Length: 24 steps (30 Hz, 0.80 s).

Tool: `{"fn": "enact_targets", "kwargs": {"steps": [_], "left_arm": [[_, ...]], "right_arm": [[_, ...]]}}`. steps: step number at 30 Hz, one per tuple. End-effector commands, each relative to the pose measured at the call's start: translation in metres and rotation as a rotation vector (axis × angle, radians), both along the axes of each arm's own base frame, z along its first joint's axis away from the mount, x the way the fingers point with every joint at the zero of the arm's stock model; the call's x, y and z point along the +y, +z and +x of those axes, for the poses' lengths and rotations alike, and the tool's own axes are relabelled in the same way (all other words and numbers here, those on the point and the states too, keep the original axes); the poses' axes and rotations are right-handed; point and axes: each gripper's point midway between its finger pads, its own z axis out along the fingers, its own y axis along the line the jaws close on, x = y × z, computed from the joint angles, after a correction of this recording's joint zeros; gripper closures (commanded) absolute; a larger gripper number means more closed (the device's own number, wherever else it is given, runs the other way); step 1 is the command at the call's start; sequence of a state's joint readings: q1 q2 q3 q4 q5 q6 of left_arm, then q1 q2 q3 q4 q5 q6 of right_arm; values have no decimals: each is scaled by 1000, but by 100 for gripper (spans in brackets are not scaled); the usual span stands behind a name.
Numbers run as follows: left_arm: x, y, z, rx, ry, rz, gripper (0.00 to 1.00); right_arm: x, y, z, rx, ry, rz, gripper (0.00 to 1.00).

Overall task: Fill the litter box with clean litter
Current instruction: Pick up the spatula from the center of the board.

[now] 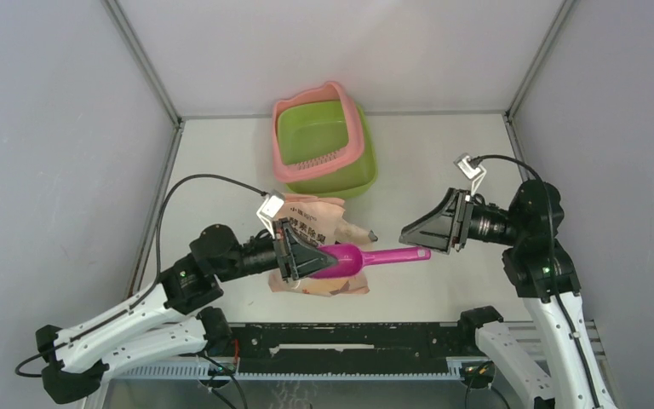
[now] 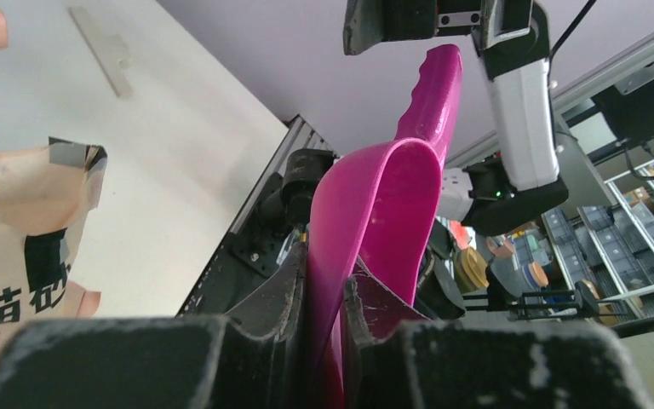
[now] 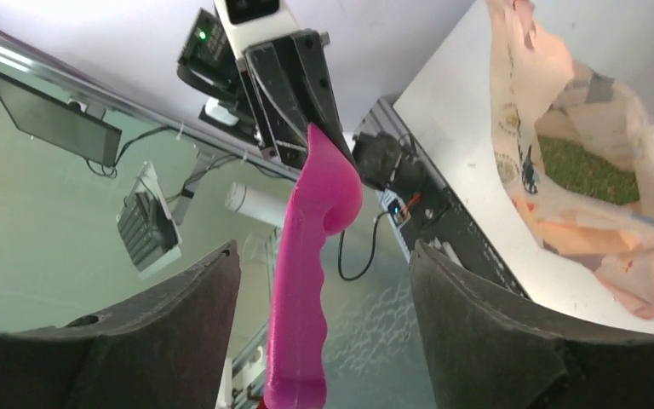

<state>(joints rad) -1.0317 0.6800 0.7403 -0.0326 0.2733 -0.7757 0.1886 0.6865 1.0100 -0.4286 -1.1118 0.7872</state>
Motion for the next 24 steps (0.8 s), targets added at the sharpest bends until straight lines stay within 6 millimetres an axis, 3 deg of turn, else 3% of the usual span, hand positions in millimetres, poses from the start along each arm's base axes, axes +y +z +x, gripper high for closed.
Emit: {"fn": "enact_targets", "kwargs": {"steps": [1, 4, 10, 24], "left_arm": [[6, 22, -5, -66, -24, -25, 98], [8, 18, 0, -74, -5, -17, 99], [6, 16, 5, -73, 2, -28, 99], [-3, 7, 10, -55, -7, -37, 99]], "right_arm": [[3, -21, -14, 89, 75, -52, 24], [3, -34, -20, 138, 72, -86, 29], [4, -38, -25, 164, 79, -74, 30], [16, -31, -28, 153, 126, -41, 46]]}}
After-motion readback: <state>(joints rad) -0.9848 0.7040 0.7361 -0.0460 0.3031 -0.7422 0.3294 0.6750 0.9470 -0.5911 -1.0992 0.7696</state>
